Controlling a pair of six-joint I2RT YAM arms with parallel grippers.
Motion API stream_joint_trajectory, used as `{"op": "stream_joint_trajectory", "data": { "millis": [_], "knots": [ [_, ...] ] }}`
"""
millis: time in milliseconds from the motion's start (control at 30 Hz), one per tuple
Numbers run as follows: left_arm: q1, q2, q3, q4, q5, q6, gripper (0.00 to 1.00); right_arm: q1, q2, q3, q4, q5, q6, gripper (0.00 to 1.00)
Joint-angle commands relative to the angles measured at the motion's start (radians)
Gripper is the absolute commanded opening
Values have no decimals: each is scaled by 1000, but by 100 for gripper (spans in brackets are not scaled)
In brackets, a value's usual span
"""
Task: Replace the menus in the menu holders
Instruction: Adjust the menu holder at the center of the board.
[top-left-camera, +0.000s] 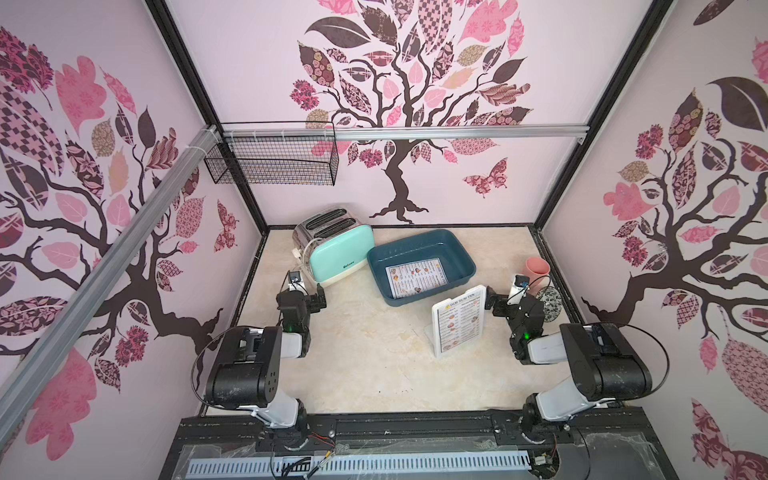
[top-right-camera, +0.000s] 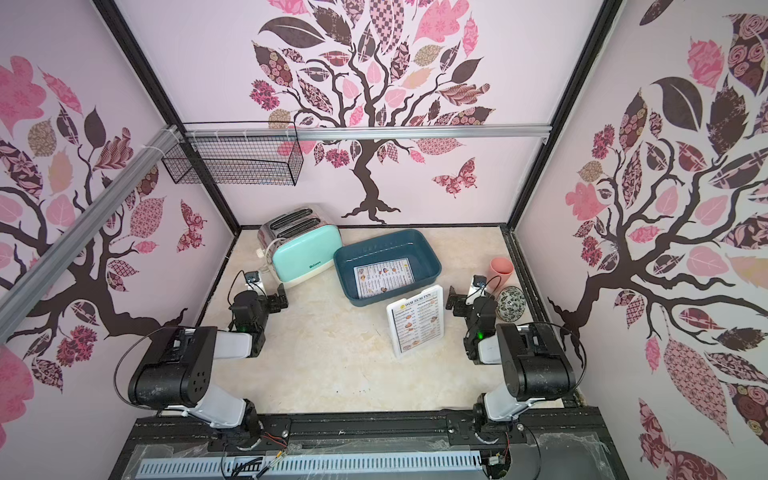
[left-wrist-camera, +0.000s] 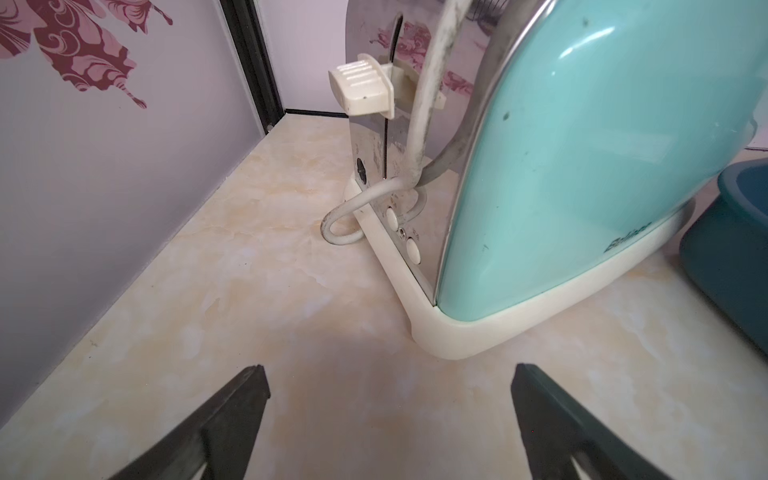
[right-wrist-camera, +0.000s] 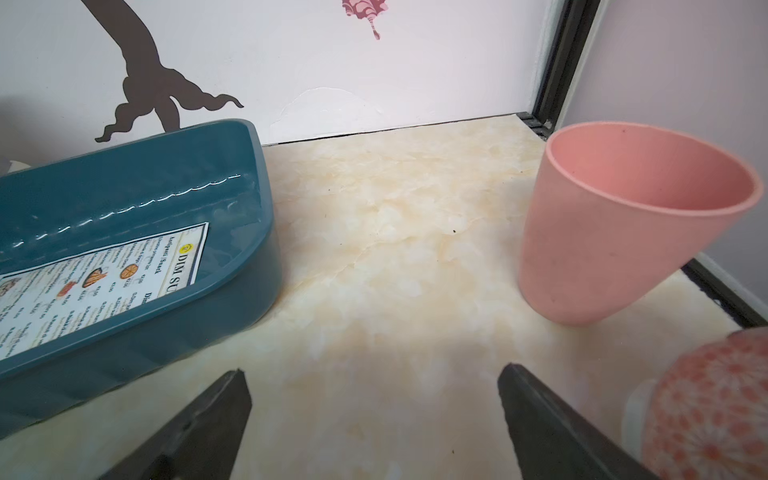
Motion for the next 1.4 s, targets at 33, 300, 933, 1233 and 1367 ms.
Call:
{"op": "stream_joint_trajectory", "data": {
  "millis": [33, 300, 933, 1233, 1367],
  "knots": [
    [-2, -14, -7, 16, 8, 3, 98, 6, -10, 22, 1, 5, -4, 100],
    [-2, -12, -5, 16, 7, 3, 98, 6, -8, 24, 0, 6, -4, 100],
    [9, -211, 29, -227, 46, 12, 98, 7, -252, -41, -100, 16, -24, 100],
    [18, -495, 238, -776, 228, -49, 98, -18, -708, 164, -917, 150, 271, 100],
    [-47, -487, 359, -873, 344, -132, 94, -19, -778, 233, -1130, 187, 413, 100]
  ]
}}
